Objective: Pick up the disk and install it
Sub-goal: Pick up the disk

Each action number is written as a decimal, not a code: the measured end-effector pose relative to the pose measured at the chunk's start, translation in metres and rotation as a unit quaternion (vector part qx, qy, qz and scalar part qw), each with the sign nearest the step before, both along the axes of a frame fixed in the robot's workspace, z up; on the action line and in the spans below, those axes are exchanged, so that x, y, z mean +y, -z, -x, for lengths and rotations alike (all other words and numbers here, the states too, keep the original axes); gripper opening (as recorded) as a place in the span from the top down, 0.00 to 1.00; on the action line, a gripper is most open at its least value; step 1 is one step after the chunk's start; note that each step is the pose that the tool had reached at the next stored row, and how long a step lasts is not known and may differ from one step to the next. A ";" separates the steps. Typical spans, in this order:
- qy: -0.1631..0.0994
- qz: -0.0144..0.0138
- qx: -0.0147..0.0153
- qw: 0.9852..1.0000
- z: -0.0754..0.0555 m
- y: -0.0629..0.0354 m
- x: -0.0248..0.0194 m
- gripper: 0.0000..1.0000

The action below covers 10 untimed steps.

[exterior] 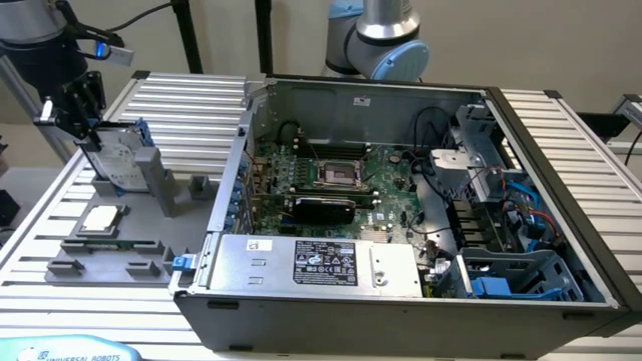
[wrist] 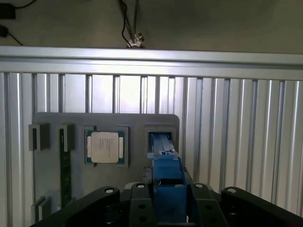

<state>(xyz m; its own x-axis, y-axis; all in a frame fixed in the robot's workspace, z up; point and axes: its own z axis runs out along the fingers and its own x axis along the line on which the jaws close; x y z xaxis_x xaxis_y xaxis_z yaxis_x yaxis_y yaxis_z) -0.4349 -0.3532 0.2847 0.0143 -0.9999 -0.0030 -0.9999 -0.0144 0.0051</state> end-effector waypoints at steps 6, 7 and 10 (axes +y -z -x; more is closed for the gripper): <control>0.000 0.000 0.000 1.000 0.000 0.0000 -0.0002 0.67; 0.000 0.000 0.000 1.000 0.000 0.0000 -0.0002 0.67; 0.000 0.000 0.000 1.000 0.000 0.0000 -0.0002 0.67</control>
